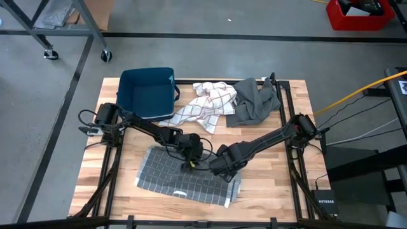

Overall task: Fold towel
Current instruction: Fold the gray patterned towel

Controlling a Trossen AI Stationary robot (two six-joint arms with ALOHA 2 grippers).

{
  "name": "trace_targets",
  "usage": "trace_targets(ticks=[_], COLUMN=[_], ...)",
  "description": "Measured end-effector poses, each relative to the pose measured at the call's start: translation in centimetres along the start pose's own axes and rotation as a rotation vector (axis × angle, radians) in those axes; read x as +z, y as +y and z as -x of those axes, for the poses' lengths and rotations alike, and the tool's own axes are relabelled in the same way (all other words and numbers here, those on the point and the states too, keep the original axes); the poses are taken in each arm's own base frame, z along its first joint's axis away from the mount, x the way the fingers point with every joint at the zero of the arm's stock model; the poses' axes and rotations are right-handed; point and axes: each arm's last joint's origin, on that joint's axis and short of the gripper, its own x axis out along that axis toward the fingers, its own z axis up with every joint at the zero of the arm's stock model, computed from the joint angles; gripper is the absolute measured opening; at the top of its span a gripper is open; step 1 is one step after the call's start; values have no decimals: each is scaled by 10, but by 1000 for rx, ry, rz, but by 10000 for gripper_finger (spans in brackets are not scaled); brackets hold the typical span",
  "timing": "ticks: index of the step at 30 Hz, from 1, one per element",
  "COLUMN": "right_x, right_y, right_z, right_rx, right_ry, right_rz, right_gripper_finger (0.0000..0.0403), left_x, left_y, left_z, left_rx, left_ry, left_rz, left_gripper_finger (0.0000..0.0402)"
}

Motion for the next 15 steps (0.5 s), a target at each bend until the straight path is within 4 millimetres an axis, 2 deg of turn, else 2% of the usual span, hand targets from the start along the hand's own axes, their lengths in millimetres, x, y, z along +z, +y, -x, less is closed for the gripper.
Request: trace_targets(ticks=[6, 11, 15], right_x=[4, 4, 3], right_y=[14, 14, 12], right_z=[8, 6, -3], right_rx=[216, 215, 195], right_ry=[-15, 4, 20], right_rz=[17, 16, -37], right_gripper_finger=[253, 253, 253], left_x=[0, 0, 0], left_y=[0, 0, 0], left_z=[0, 0, 0], left_rx=[-1, -1, -1], left_ry=[-1, -1, -2], left_rz=[-9, -25, -25], left_gripper_finger=[137, 135, 135])
